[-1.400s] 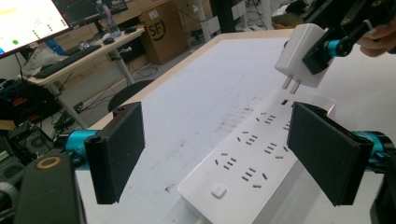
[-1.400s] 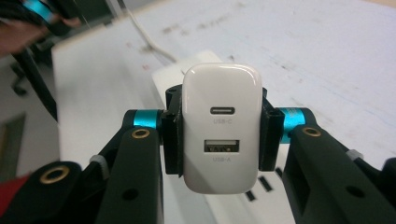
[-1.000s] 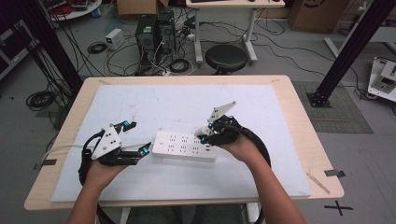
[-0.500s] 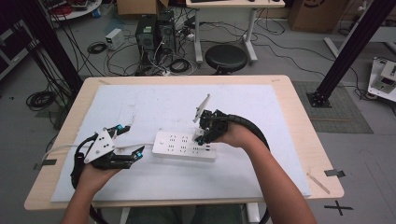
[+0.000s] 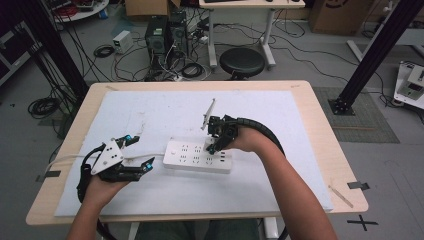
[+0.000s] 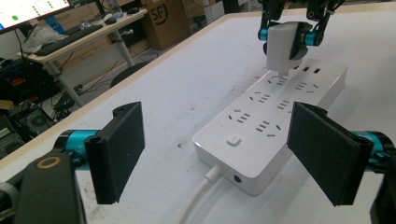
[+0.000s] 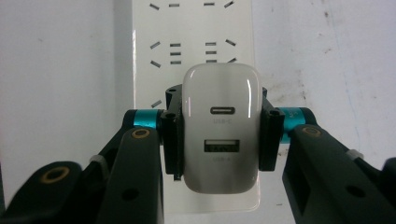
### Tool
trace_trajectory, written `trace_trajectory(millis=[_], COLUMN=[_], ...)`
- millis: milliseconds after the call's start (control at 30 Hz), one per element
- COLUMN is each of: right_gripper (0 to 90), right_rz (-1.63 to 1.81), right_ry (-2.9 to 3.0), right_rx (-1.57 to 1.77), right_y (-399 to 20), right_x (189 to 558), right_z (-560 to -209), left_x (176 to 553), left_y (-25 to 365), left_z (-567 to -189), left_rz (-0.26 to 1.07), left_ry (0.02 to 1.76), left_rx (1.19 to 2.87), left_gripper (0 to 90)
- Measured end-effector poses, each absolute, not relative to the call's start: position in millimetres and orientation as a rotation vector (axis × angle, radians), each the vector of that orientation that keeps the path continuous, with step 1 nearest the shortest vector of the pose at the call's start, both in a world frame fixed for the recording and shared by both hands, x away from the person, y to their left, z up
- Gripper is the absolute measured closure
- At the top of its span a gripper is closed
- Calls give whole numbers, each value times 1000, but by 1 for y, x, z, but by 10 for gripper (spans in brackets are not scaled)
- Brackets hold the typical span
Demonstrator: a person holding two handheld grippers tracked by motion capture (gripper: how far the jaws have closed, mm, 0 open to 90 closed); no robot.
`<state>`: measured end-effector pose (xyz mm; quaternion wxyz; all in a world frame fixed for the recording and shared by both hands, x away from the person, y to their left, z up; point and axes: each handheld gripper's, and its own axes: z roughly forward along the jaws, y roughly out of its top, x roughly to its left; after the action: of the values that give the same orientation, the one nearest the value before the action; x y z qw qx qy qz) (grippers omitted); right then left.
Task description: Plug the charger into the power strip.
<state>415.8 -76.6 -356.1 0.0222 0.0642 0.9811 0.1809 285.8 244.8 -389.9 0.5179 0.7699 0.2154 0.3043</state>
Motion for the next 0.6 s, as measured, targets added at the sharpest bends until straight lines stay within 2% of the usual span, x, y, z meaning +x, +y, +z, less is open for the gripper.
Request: trace_trajectory(millis=[600], right_gripper=[633], right_rz=[492], right_ry=[3046], right_rx=[135], right_y=[-72], right_x=[419], right_z=[-363], left_x=[288], left_y=[245], left_z=[-392], left_rz=[734], left_ry=[520], left_rx=[1851], left_gripper=[192])
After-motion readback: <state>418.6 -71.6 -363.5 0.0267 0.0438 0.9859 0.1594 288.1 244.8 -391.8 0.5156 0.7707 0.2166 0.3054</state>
